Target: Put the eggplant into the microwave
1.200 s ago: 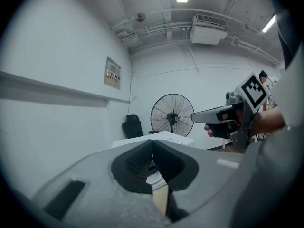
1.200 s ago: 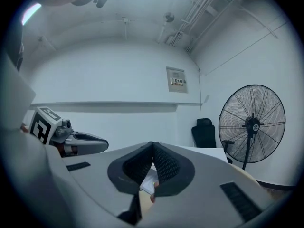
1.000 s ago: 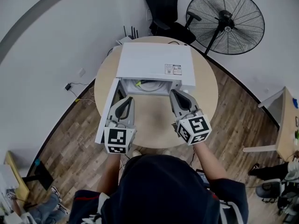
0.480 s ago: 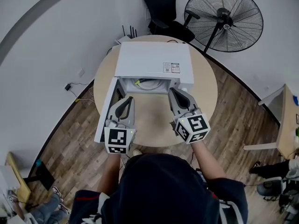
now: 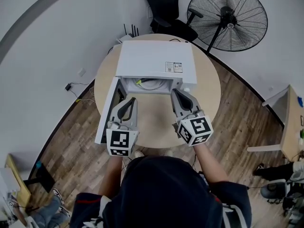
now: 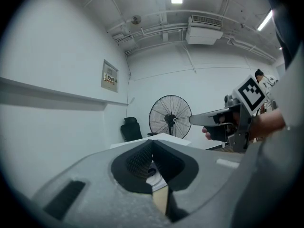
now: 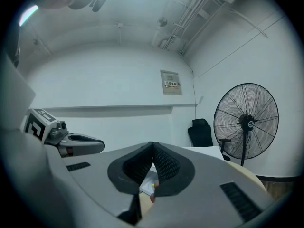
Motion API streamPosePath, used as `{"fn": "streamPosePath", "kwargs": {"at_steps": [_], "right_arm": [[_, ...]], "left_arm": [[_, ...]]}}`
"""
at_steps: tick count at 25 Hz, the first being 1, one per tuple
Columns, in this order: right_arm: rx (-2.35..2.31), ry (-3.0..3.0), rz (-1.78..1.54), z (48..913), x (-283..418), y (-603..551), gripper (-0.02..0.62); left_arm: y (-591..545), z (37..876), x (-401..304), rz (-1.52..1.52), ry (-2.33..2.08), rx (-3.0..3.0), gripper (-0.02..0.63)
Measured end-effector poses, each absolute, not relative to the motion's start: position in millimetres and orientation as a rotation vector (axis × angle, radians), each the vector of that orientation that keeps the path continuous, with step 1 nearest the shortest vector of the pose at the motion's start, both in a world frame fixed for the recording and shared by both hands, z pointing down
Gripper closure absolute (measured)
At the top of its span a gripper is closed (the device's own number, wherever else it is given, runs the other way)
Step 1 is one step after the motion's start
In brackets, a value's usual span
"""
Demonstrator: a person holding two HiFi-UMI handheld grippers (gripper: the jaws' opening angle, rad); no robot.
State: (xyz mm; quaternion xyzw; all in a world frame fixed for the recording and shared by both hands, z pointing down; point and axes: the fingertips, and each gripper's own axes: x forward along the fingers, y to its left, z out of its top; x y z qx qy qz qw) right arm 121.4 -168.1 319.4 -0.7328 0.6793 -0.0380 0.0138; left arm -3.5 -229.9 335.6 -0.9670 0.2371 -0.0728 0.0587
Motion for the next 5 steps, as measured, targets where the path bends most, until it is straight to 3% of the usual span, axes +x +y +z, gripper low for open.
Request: {"fn": "streamPosePath", "kwargs": {"at_steps": [5], "right_arm": [[-2.286,2.117,-0.117,318.8,120.1,-169.1,0.583]], "left_arm": [[-230.0,335.3,-4.7,-0.222,0.717,-2.93,0.592]]}}
